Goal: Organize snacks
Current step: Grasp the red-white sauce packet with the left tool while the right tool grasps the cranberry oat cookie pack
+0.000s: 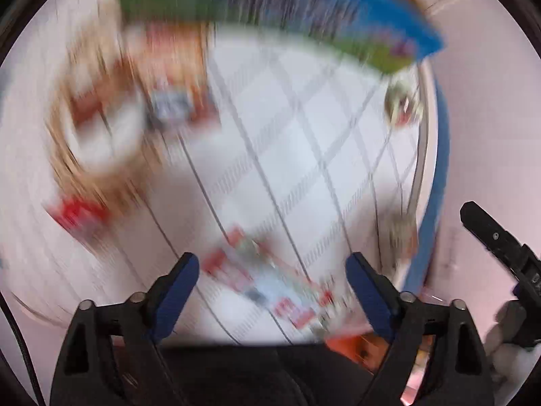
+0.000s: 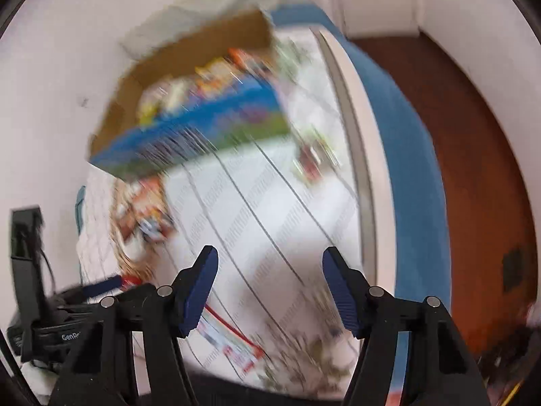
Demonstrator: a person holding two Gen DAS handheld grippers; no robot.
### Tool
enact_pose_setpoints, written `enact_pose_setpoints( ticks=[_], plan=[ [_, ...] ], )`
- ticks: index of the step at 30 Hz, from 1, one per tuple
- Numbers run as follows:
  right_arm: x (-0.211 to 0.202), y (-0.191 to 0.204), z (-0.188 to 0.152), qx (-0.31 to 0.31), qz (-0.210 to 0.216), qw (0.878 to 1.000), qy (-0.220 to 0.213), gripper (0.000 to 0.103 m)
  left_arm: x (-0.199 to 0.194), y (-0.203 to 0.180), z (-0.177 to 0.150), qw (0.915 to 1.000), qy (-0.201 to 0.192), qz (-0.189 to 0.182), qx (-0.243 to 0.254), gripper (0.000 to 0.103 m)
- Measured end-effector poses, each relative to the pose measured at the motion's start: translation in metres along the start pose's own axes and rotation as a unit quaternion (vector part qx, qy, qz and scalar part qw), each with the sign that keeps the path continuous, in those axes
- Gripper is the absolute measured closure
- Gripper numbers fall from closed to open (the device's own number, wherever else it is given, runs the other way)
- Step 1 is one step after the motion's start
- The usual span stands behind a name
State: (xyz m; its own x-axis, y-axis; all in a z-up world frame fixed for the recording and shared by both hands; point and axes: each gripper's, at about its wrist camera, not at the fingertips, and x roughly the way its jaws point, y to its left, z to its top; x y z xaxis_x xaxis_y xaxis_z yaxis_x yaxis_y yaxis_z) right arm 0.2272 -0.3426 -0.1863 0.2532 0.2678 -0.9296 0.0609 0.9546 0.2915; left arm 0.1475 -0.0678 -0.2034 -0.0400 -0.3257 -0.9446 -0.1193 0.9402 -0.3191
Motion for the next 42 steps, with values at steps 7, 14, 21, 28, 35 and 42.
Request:
enact_pose_setpoints(
  ticks=[7,14,21,28,35,42],
  plan=[
    [0.040,-0.048,-0.034,-0.007,-0.046,0.997,0.060,0.020,0.098,0.023,-0.022,0.9772,0.150,-0.094,-0.118,0.020],
    [0.075,-0.053,-0.039,-0.054,-0.061,0.993,0.091,0.020,0.119,0.025,-0.028,0.9766,0.141,-0.078,-0.143,0.035],
    [0.104,-0.051,-0.042,-0.067,-0.051,0.991,0.105,0.037,0.085,-0.014,-0.012,0.9981,0.039,0.043,0.018,0.042],
    [0.117,-0.041,-0.063,0.018,0.017,0.992,0.126,0.038,0.064,-0.030,0.014,0.9922,0.008,0.081,0.094,0.042],
    [0.113,-0.049,-0.070,0.073,0.027,0.992,0.104,0.032,0.084,0.028,0.023,0.9924,0.051,-0.056,-0.097,0.040],
    [0.106,-0.054,-0.073,0.042,-0.017,0.995,0.088,0.040,0.075,0.018,0.027,0.9980,0.004,0.018,-0.061,0.049]
  ],
)
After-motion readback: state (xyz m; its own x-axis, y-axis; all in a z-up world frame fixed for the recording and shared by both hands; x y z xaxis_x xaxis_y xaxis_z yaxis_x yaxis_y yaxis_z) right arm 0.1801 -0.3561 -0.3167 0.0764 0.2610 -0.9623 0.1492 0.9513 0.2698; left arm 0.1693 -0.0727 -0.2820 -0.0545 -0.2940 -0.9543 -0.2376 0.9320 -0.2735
